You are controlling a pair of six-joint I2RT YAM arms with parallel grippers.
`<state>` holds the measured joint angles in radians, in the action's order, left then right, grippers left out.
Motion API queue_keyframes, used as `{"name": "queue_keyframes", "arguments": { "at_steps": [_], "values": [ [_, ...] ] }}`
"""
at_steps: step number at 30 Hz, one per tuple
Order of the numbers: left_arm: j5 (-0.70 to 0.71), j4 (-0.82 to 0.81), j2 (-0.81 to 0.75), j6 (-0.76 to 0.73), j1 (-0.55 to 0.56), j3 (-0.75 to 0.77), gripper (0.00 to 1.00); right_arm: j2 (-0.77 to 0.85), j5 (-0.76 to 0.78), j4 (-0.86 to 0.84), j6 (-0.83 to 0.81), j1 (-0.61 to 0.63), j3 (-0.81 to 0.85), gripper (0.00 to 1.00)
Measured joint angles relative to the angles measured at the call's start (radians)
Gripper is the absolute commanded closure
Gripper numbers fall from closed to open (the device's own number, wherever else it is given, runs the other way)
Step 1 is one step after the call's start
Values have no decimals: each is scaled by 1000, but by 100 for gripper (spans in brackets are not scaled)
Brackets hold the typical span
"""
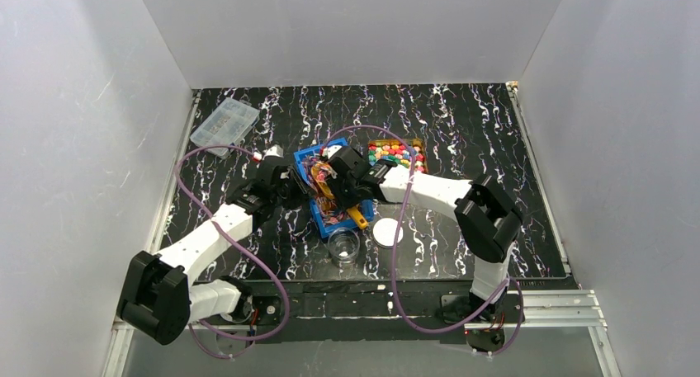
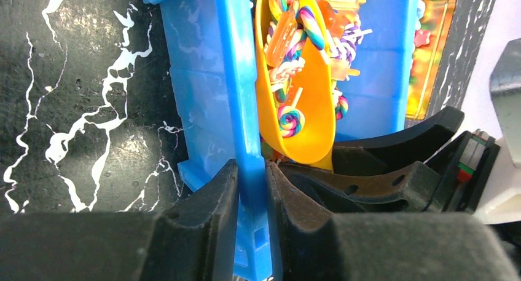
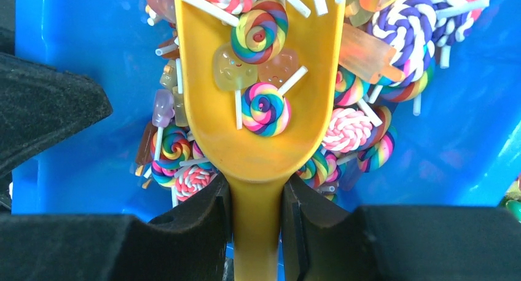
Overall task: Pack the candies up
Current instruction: Scoop the fake candies from the storage box.
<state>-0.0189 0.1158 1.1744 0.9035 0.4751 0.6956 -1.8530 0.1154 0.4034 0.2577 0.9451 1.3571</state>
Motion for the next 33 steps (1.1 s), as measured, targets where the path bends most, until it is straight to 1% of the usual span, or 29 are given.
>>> {"name": "queue_keyframes", "arguments": {
  "at_steps": [2,3,5,10,22,24,33],
  "values": [
    [-1,10,6,-15,1,7,72,13,-5,-12,-2,-1,-17,99],
    [-4,16,10,-24,4,9,65,18,-5,-13,-3,-1,-23,99],
    [-11,33,17,-39,12,11,56,33,-8,-15,-4,-2,-39,99],
    [-23,78,29,-63,18,32,44,68,-12,-16,-8,-1,-66,99],
    [-31,172,28,-127,18,144,33,180,17,-11,-26,13,-134,99],
    [-37,203,28,-135,18,166,29,206,21,-13,-27,21,-148,99],
    [-82,348,9,-197,18,283,20,326,47,19,-30,67,-195,99]
  ]
}}
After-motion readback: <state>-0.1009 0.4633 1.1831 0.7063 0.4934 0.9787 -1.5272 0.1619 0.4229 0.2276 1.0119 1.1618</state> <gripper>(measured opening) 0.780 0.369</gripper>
